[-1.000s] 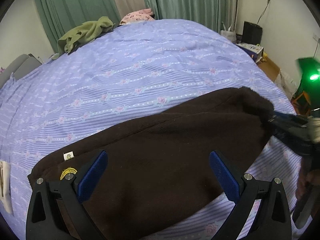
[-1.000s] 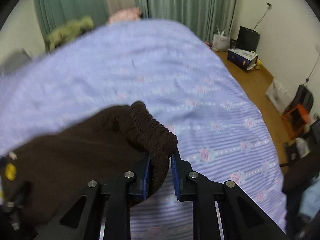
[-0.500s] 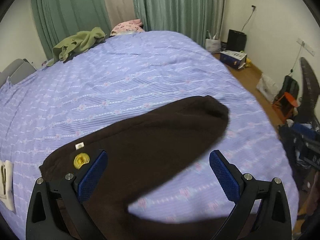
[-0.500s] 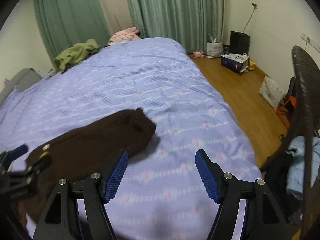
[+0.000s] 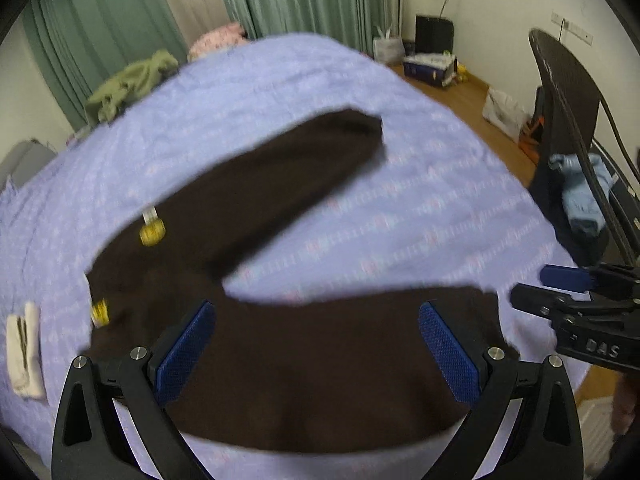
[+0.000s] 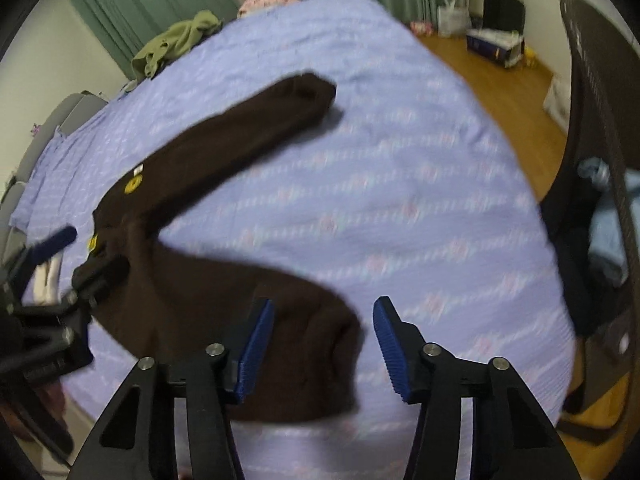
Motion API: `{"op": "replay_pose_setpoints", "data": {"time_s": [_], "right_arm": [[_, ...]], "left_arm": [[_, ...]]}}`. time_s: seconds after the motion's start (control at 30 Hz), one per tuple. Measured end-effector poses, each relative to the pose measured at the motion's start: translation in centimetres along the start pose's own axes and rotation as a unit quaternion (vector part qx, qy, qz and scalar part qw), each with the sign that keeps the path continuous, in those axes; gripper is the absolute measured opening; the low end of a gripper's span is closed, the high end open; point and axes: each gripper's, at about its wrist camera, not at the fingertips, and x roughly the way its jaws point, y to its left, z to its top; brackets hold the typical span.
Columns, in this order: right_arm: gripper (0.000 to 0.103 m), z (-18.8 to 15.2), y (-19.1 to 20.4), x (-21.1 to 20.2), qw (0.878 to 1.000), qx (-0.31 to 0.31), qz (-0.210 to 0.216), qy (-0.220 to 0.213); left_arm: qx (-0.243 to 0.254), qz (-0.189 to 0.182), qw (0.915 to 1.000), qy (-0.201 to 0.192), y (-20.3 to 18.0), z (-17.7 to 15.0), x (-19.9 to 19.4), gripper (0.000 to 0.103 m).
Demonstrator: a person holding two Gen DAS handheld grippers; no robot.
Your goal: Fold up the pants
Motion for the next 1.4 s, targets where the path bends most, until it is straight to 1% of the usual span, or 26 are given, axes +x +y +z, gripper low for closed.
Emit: {"op": "replay_pose_setpoints", "data": {"time_s": [0.1,0.2,0.27,0.3,0.37,0.43,0.47,0.5,0.6,0.67,0.7,0.73,0.77,0.8,0.83,0.87,0.9,0.97,1.0,1.07,1.1,1.13,1.17,1.23,1.33,1.4], "right_arm": [[0.048,-1.3,0.0,1.6,0.999,0.014,0.017,0.026],[0.047,-2.1,-0.1,3.3,0.998,0.03,0.023,0.044],[0.043,-2.4,-0.5,5.0,0.997,0.042,0.018,0.064],[0.042,-2.5,-0.6,5.6,0.996,0.049,0.022,0.07],[0.031,-2.9,-0.7,6.6,0.994,0.062,0.028,0.083],[0.019,-3.0,-0.7,6.6,0.994,0.059,0.017,0.085],[0.015,-3.0,-0.6,6.1,0.995,0.055,0.007,0.081],[0.013,-2.9,-0.6,5.1,0.996,0.054,0.001,0.07],[0.012,-2.2,-0.9,0.6,0.998,0.049,-0.026,0.008],[0.011,-1.7,-1.0,-1.8,0.998,0.042,-0.046,-0.025],[0.0,-1.5,-1.1,-2.4,0.997,0.037,-0.059,-0.035],[0.0,-1.2,-1.1,-3.7,0.989,0.022,-0.133,-0.064],[0.0,-1.0,-1.4,-4.3,0.98,0.01,-0.18,-0.085],[0.0,-0.7,-2.0,-4.5,0.976,0.012,-0.197,-0.092],[0.0,-0.4,-3.6,-4.3,0.978,0.034,-0.186,-0.082],[0.0,-0.3,-5.3,-3.9,0.985,0.072,-0.144,-0.062],[0.0,-0.3,-6.5,-3.5,0.988,0.103,-0.107,-0.051],[0.001,-0.1,-7.0,-3.2,0.989,0.114,-0.085,-0.048],[0.004,-0.1,-6.7,-2.9,0.99,0.107,-0.083,-0.047],[0.02,-0.2,-5.7,-2.1,0.992,0.101,-0.066,-0.041],[0.035,-0.3,-5.1,-1.6,0.993,0.099,-0.05,-0.036],[0.04,-0.4,-4.6,-0.9,0.994,0.095,-0.038,-0.032],[0.04,-0.6,-4.6,-0.5,0.995,0.088,-0.031,-0.028],[0.04,-0.7,-3.1,1.2,0.997,0.066,-0.027,-0.012],[0.04,-0.7,-2.7,3.8,0.997,0.072,-0.003,0.018],[0.04,-0.7,-2.8,5.4,0.996,0.085,0.001,0.038]], "left_arm": [[-0.002,0.001,0.9996,0.028,-0.6,-2.3,0.4,0.103],[-0.006,0.009,0.999,0.042,-0.5,-3.7,0.4,0.103],[-0.011,0.015,0.9985,0.051,-0.2,-4.3,0.3,0.103],[-0.013,0.017,0.9984,0.053,-0.1,-4.5,0.3,0.103],[-0.014,0.021,0.9981,0.055,0.2,-4.8,0.2,0.103],[-0.014,0.025,0.9981,0.055,0.4,-4.8,0.0,0.103],[-0.012,0.025,0.9981,0.055,0.4,-4.8,-0.2,0.103],[-0.013,0.025,0.9982,0.053,0.5,-4.8,-0.4,0.103],[-0.017,0.022,0.9983,0.05,0.7,-4.7,-1.0,0.103],[-0.018,0.017,0.9982,0.054,0.7,-4.9,-1.1,0.103],[-0.017,0.018,0.9981,0.056,0.7,-5.0,-1.2,0.103],[-0.016,0.02,0.9981,0.056,0.6,-5.1,-1.2,0.103],[-0.015,0.021,0.9981,0.056,0.6,-5.2,-1.2,0.103],[-0.014,0.02,0.998,0.059,0.5,-5.4,-1.2,0.103],[-0.013,0.017,0.9978,0.062,0.3,-5.5,-1.0,0.103],[-0.015,0.016,0.9977,0.065,0.3,-5.7,-1.0,0.103],[-0.016,0.016,0.9976,0.066,0.2,-5.8,-0.9,0.103],[-0.018,0.018,0.9977,0.063,0.1,-5.6,-1.0,0.103],[-0.021,0.021,0.9978,0.059,0.1,-5.5,-1.0,0.103],[-0.021,0.022,0.998,0.056,0.0,-5.1,-0.9,0.103],[-0.021,0.022,0.998,0.055,0.0,-4.8,-0.8,0.103],[-0.02,0.023,0.9981,0.053,0.0,-4.6,-0.8,0.103],[-0.018,0.025,0.9984,0.048,0.0,-4.4,-0.8,0.103],[-0.017,0.033,0.9984,0.042,0.2,-4.1,-0.9,0.103],[-0.024,0.039,0.9981,0.042,0.8,-3.9,-0.7,0.103],[-0.032,0.044,0.9975,0.046,1.2,-3.8,-0.4,0.103]]}}
